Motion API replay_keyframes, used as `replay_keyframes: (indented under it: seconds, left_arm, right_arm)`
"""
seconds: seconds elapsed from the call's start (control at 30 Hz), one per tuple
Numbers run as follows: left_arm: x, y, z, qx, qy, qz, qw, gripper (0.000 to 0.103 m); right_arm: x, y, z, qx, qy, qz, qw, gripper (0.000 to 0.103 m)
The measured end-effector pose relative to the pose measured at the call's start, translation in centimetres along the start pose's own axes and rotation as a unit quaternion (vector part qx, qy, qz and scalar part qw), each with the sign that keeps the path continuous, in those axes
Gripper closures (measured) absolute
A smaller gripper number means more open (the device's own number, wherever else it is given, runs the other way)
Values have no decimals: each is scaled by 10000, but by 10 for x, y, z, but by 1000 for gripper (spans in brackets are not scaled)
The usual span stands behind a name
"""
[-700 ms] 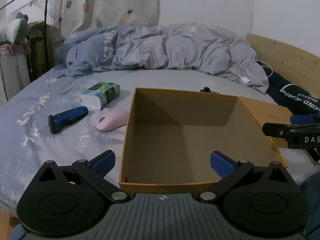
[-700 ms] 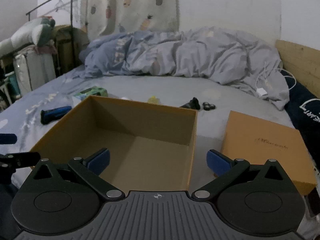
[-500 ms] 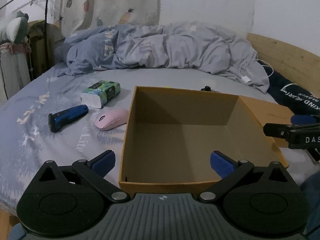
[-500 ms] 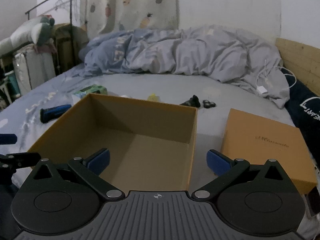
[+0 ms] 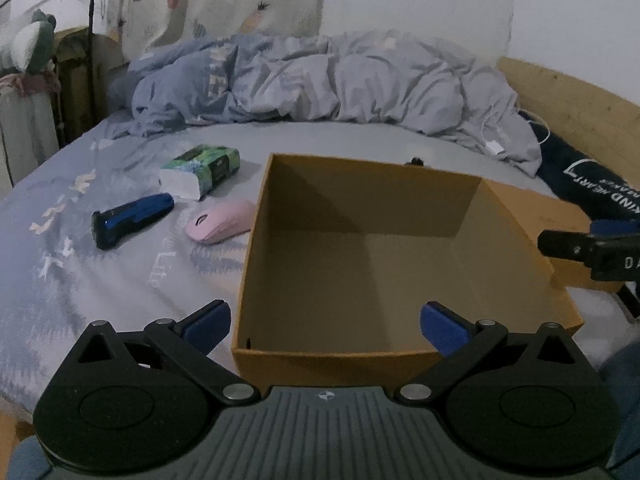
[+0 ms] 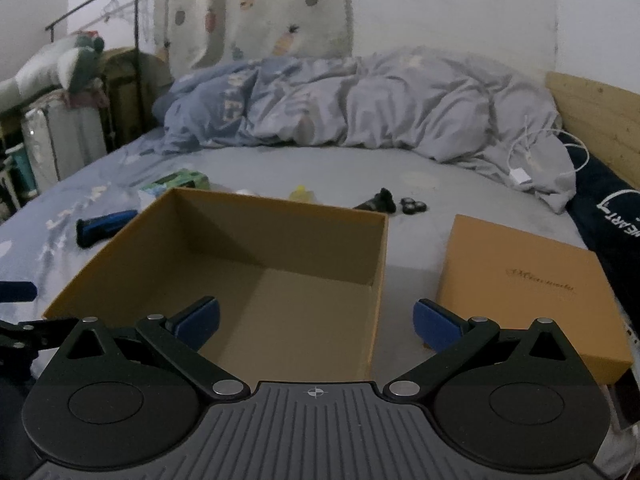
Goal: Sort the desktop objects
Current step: 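Move the left tool toward the blue shaver beside the pink mouse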
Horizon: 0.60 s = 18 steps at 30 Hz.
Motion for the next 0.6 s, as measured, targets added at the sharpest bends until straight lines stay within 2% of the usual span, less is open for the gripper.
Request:
replay_keyframes:
  seconds: [0.23, 0.6]
  left_arm:
    - [5, -1, 4, 31, -99, -22, 9999, 0]
    - [7, -21, -10, -404, -82, -110, 9991, 0]
  right_arm:
    - [5, 2, 3, 64, -130, 19, 9999, 0]
    - [9, -5, -3, 237, -263, -201, 9992, 0]
Point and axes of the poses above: each gripper's, at about its wrist camera, not at the fingertips, and x roughly the way its jaws point, y to its right, z to its underside, the point moved 8 cm from there along x, roughly the way its jaws point, and after that the axes turned 13 degrees about -y, right-handed, at the moved point
